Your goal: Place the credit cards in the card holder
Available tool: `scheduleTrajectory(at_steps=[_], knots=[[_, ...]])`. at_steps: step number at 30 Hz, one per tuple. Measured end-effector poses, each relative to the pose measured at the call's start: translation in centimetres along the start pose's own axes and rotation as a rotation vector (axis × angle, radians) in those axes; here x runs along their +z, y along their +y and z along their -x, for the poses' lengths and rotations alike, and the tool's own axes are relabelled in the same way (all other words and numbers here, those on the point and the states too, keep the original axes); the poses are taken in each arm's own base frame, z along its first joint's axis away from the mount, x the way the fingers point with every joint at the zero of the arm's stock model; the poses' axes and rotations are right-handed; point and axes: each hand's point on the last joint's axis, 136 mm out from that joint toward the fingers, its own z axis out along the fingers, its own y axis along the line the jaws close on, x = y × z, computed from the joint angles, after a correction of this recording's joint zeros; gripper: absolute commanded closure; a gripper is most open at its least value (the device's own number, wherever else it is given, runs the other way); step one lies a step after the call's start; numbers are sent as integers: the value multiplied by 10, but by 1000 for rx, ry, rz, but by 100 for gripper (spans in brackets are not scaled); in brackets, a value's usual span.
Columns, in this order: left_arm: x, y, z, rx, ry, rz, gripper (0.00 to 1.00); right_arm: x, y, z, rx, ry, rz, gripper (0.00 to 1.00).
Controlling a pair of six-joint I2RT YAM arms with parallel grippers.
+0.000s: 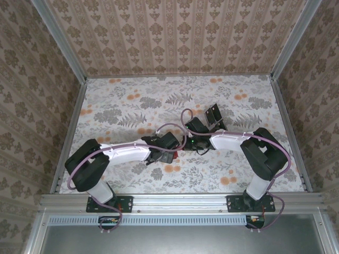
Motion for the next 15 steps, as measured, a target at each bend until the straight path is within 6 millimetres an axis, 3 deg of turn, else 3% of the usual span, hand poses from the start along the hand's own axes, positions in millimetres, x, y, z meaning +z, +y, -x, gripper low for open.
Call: scheduleTrajectory(at_steps=[9,15], knots=[[-4,4,3,-12,-7,-1,0,0,0,0,0,0,0,99],[-21,28,35,-181,-82,-110,0,0,0,0,0,-1,0,99]])
